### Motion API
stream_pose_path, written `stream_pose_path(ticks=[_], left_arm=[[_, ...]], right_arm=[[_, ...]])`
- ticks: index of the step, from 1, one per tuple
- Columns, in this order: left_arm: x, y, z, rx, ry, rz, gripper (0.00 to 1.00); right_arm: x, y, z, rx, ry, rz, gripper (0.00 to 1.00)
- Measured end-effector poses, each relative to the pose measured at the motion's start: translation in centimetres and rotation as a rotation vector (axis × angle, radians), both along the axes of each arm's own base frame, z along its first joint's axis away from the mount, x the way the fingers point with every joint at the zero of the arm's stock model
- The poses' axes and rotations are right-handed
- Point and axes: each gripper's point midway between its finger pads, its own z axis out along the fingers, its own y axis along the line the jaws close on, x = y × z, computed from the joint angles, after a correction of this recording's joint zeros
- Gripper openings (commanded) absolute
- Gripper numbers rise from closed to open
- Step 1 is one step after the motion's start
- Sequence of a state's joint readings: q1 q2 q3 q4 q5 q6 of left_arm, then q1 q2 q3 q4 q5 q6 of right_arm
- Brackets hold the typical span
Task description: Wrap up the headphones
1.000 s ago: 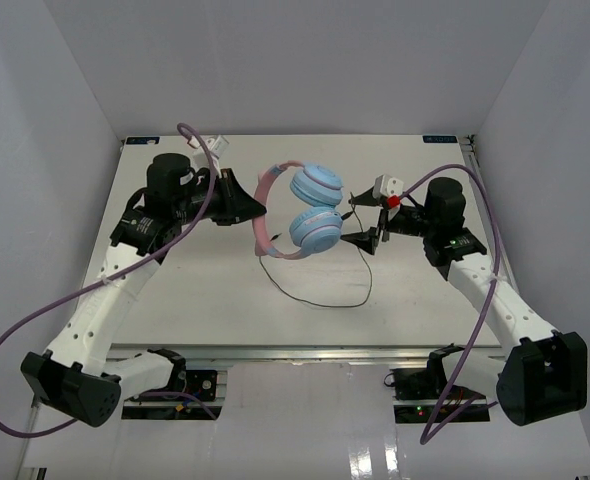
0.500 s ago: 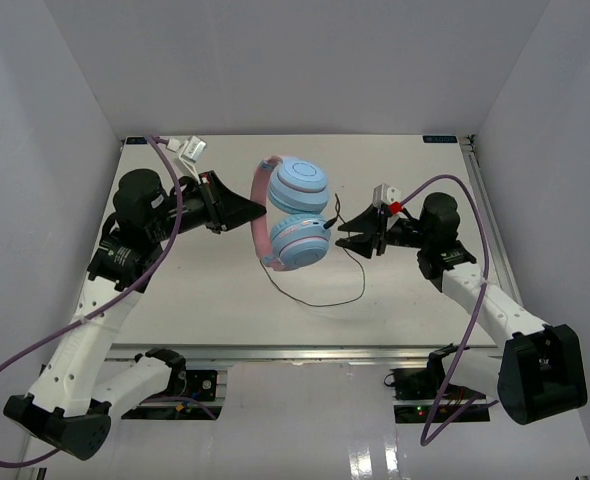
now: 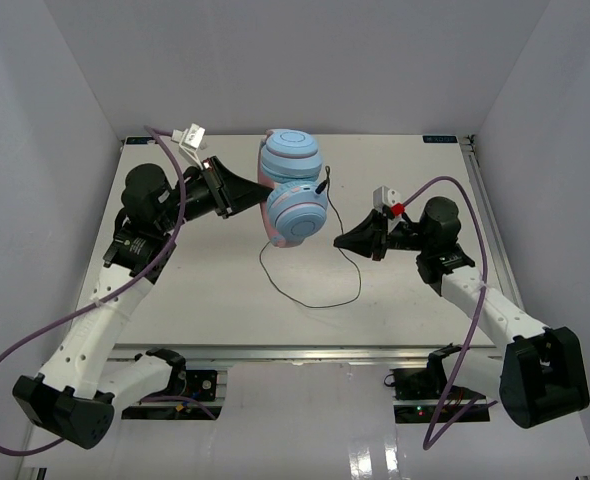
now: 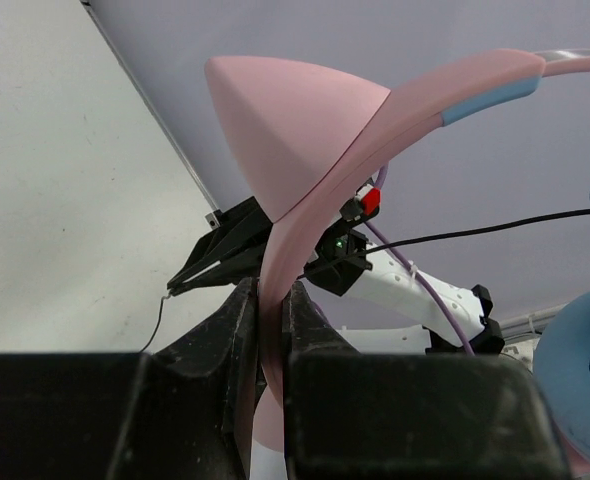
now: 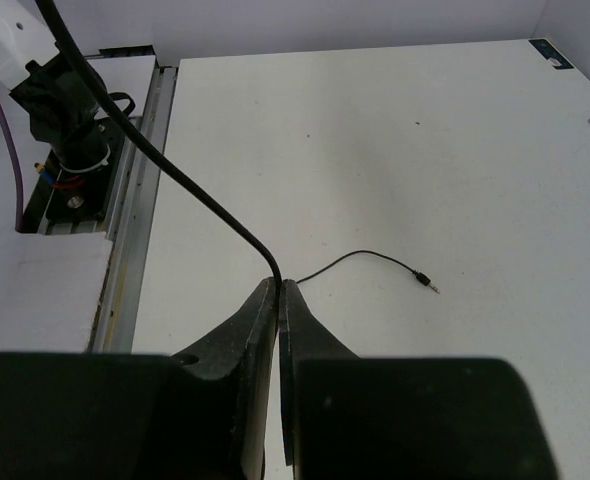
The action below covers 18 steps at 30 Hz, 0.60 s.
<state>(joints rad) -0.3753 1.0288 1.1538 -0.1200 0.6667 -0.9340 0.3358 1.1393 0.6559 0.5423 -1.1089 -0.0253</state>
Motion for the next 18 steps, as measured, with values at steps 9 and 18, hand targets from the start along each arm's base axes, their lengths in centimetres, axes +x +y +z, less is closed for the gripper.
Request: stream_pose_path(ticks=[9,18], left_arm=[[2.0,-1.3,-0.7,-0.027,0.043,-0.01,0.0],[5.9,-0.9,-2.4,0.025,0.114,0.186,0.0]], right_arm=[[-0.9,0.3,-0.4,-0.008,0.006,0.021,0.08],[0.9,0.4,-2.2,-0.148,-0.009,-0.114,0.08]])
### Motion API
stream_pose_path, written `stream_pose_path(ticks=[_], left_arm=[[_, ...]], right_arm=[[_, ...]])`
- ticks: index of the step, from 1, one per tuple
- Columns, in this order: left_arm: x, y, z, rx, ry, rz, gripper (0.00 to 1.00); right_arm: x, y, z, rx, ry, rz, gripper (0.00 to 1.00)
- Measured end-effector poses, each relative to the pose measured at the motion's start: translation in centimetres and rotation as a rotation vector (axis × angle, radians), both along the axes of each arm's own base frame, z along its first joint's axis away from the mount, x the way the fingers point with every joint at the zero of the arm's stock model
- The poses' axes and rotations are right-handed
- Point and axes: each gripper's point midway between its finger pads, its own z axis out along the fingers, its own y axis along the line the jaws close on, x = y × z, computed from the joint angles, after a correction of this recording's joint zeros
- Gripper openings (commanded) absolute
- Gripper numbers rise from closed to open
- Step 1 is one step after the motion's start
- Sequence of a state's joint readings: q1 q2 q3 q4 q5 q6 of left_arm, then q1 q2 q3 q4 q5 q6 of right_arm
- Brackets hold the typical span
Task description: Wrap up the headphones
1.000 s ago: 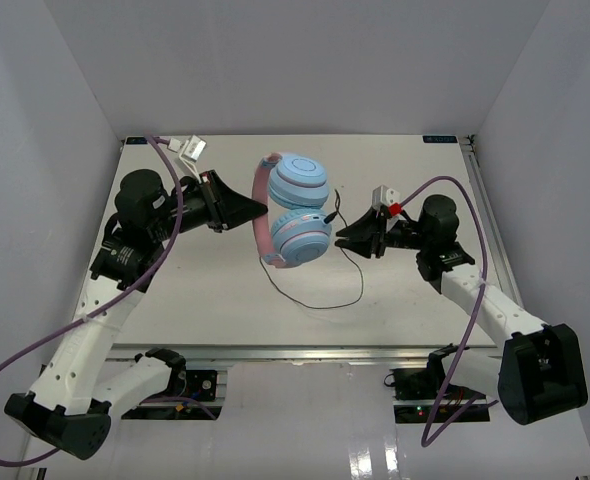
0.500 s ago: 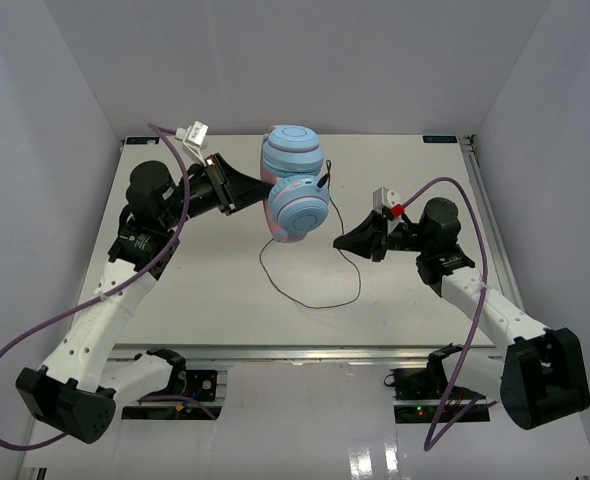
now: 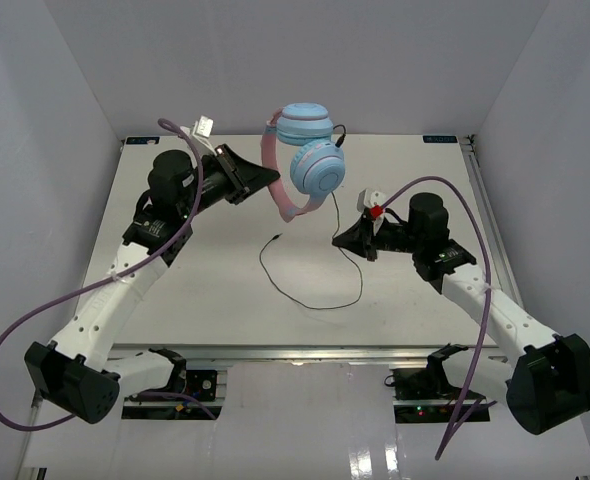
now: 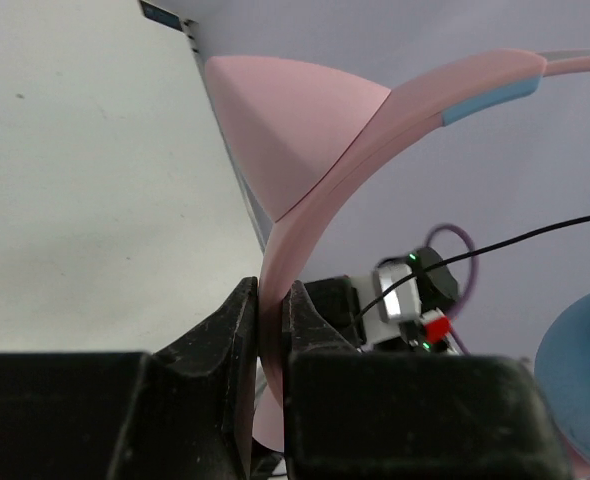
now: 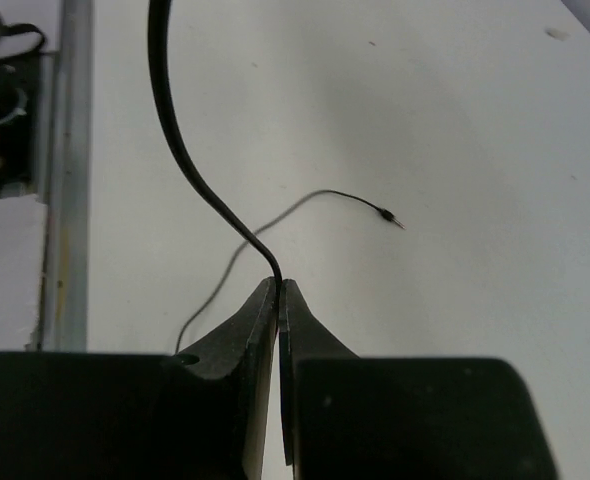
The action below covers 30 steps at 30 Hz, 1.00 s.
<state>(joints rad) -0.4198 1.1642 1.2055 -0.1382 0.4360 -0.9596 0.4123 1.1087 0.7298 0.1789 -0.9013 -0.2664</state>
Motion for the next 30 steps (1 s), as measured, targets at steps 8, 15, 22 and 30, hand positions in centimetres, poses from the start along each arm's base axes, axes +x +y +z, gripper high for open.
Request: stream_pose_path(ticks=[8,15,22,30], left_arm=[[5.7,0.9,-7.4,0.201,0.153,0.274,0.0],[8.4,-1.4,-16.2,0.527,0.224,0.337,0.0],[9.8,-2.9,-20.9,0.752,0.208,0.315,0.0],[9.0,-3.8,-23.8,0.883,0.187,0.226,0.0]], right_arm=[[4.4,-3.1,1.0,-0.227,-0.146,-0.303,0.08],[4.7,-5.6,0.3,-0.454,-0.312,-0.419,0.08],[5.3,-8.1,1.1,-0.599,-0.455,-0.492,0.08],[5.9,-8.6,2.8,-0.618,-0.521,-0.516,0.08]])
